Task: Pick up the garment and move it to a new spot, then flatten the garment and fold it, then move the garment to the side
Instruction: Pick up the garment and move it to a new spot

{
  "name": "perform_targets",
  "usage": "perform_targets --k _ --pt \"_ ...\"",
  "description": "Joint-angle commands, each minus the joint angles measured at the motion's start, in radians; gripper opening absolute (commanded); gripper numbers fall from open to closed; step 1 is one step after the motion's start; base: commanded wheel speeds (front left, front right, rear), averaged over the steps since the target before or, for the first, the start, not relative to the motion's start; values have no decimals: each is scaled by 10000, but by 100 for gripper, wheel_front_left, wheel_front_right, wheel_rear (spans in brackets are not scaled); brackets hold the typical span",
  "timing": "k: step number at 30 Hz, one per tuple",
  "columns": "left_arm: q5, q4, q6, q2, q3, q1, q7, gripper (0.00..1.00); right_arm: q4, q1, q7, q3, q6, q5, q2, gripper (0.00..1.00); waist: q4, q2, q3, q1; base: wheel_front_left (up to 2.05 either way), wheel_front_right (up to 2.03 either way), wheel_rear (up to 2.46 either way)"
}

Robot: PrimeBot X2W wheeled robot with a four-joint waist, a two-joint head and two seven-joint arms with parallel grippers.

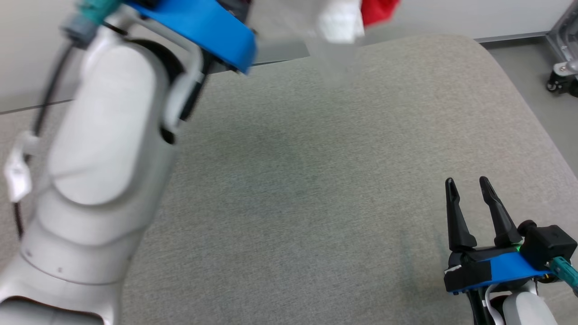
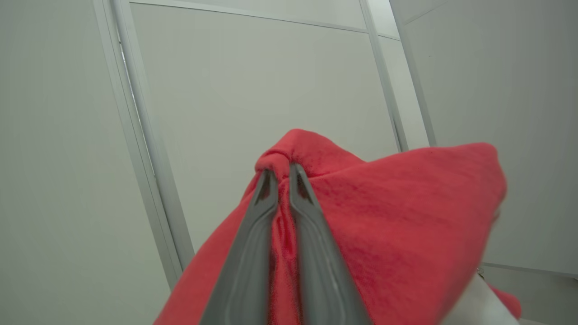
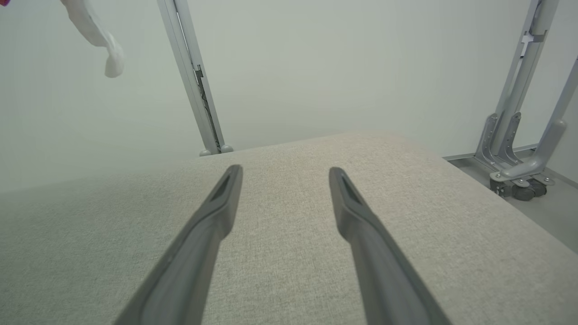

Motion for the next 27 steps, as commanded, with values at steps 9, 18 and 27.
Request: perform_targets --k 9,18,27 --pt "-464 1857 -87 -687 -1486 2569 -674 0 228 -286 -256 34 4 141 36 100 -255 2 93 1 0 0 0" --pt "-476 3992 -112 -1113 -2930 4751 -1553 100 303 -298 -301 -39 4 117 34 100 -52 2 153 1 0 0 0" --pt "-601 3587 415 -1296 -2912 4418 -2612 100 322 61 -313 -115 4 -44 32 100 594 2 -354 1 0 0 0"
